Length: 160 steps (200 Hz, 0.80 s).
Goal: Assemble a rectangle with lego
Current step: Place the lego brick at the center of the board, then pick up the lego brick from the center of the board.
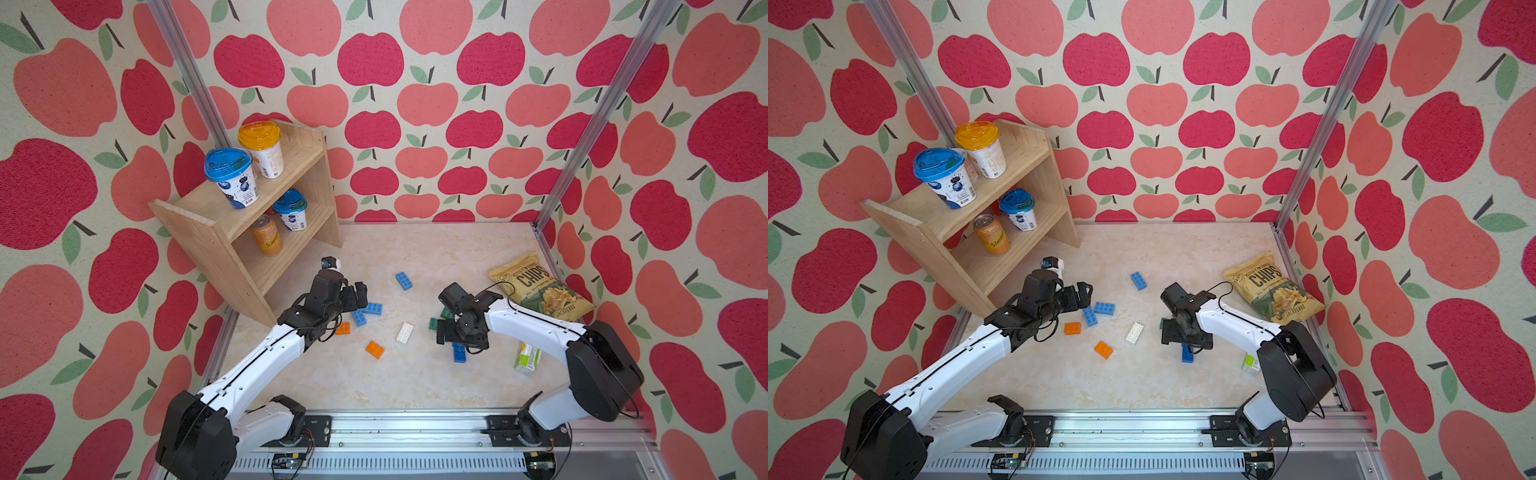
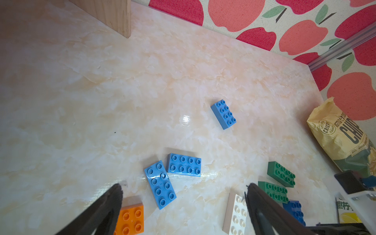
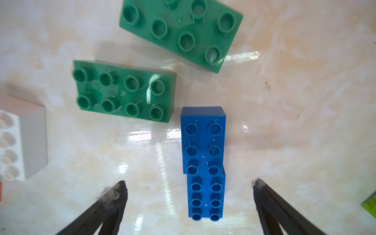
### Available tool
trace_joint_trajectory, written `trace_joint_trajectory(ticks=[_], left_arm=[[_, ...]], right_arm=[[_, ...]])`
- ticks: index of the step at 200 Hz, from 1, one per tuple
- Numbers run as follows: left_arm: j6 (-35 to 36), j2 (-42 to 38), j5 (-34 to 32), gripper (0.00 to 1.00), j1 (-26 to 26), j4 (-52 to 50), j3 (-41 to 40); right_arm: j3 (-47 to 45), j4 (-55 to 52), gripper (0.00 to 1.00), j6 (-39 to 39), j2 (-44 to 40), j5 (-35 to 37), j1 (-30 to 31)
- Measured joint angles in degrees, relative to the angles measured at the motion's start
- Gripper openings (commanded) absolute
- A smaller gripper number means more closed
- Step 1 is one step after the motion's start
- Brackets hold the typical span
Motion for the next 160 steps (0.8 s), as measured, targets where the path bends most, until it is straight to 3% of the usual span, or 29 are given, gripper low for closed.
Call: trace_joint_trajectory(ticks=[50, 141, 160], left_arm=[[0.6, 0.1, -0.2, 0.97, 0.0, 0.0, 0.6], [1.7, 2.3, -1.0, 0.97, 0.0, 0.2, 1.6], [1.7, 2.8, -1.0, 0.97, 0.0, 0.4, 1.6]], right_arm=[[4.3, 0.9, 1.00, 4.3, -1.2, 2.1, -6.7], [10.8, 4.4, 1.00, 4.5, 14.0, 0.5, -7.7], [12.0, 5.2, 0.94, 4.2, 16.0, 0.5, -7.7]])
